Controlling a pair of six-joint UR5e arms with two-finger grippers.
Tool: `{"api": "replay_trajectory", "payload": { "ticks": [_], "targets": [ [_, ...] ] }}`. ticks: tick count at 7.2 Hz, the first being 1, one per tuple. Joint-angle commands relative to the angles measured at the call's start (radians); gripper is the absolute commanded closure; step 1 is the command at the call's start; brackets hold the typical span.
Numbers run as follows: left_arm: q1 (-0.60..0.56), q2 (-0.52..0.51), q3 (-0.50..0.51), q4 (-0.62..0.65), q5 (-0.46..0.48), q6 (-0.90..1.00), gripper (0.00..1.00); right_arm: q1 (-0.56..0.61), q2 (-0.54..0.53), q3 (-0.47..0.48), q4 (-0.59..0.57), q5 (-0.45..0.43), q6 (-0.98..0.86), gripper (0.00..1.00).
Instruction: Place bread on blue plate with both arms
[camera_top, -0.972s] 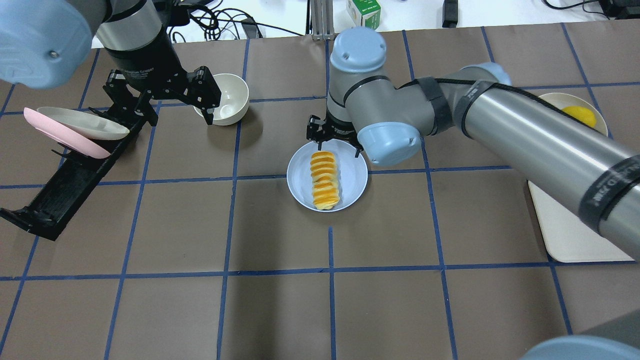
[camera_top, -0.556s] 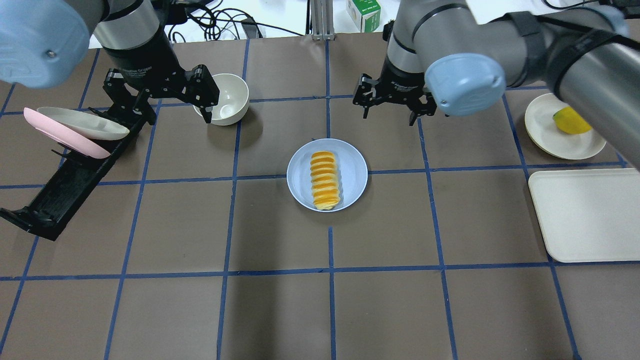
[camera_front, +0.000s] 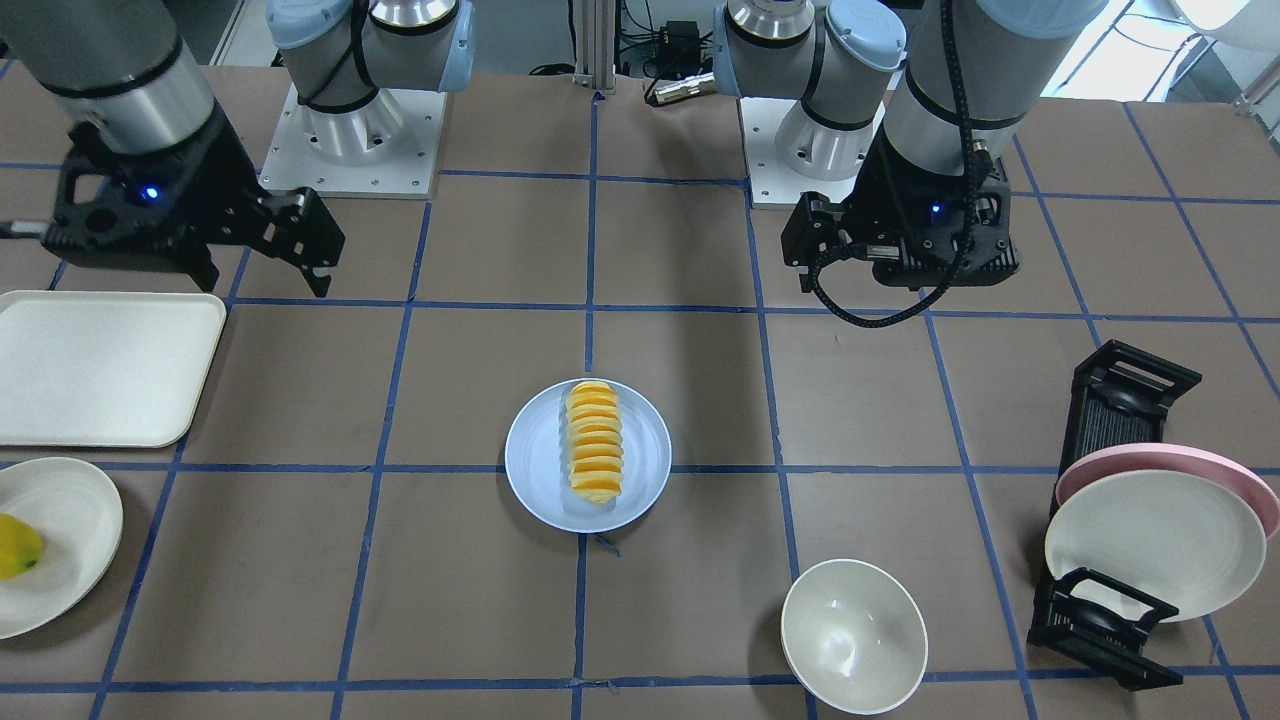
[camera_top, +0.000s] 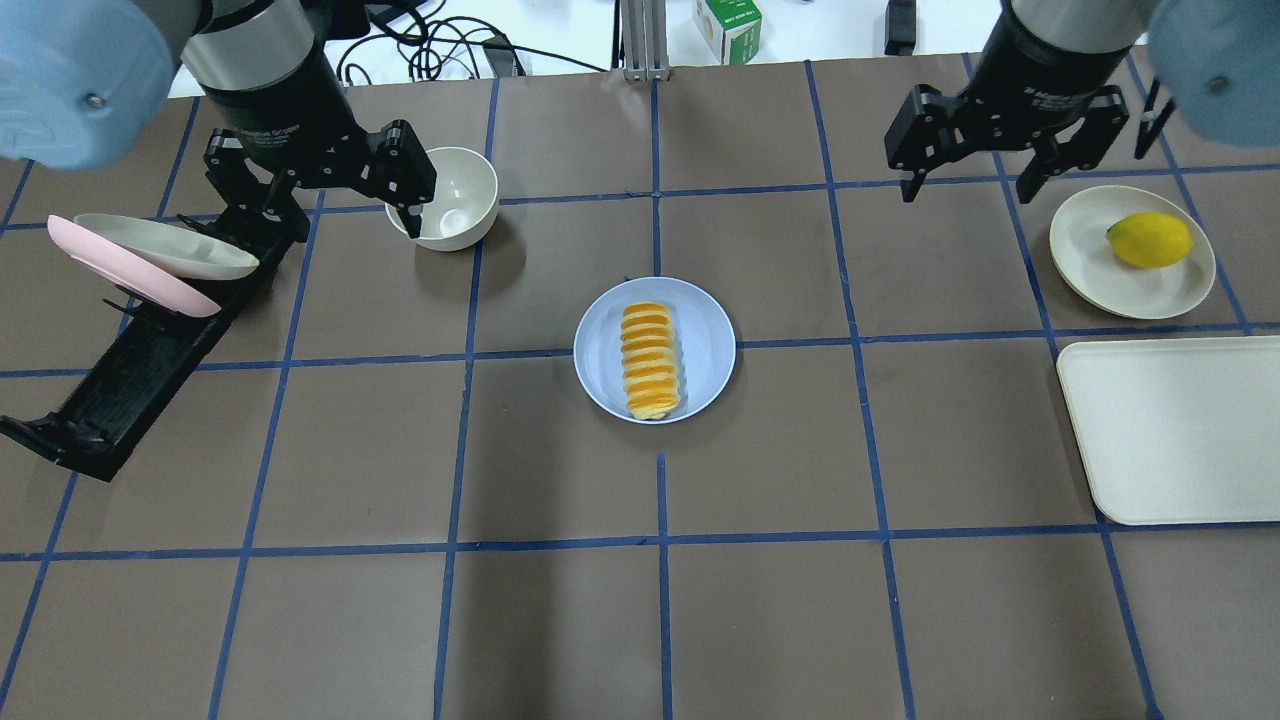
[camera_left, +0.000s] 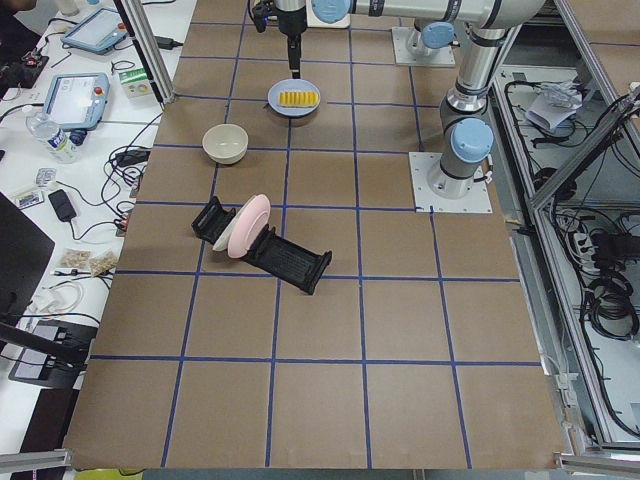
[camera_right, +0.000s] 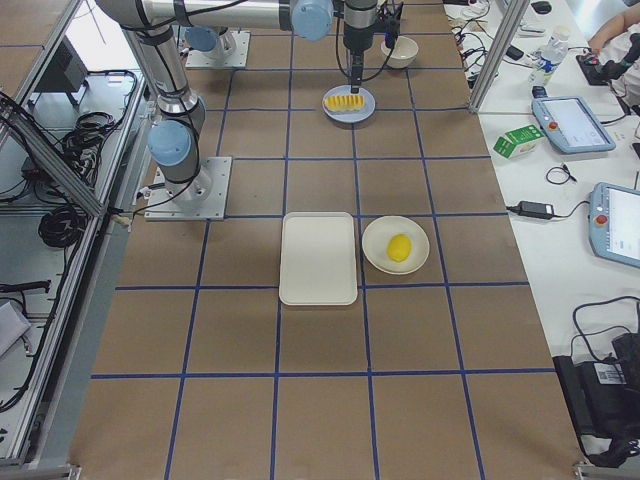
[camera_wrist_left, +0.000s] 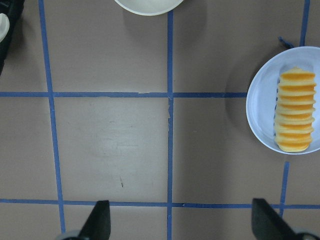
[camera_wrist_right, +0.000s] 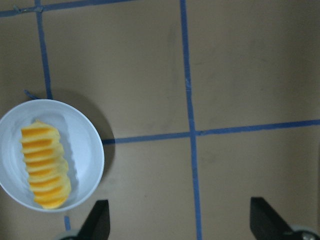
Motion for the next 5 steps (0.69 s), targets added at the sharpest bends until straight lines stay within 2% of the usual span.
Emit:
{"api": "replay_trajectory", "payload": {
  "ticks": [1, 4, 5],
  "targets": [
    [0.001, 0.002, 0.000, 0.001, 0.000, 0.005, 0.00, -0.006, -0.017, -0.019, 0.046, -0.005, -0.027, 0.00],
    [-0.002, -0.001, -0.003, 0.001, -0.003, -0.009, 0.00, 0.005, 0.020, -0.066, 0.051, 0.006, -0.022, 0.00],
    [-0.002, -0.007, 0.002, 0.015, -0.003, -0.012, 0.00, 0.005, 0.014, -0.050, 0.051, 0.007, -0.027, 0.00]
  ]
}}
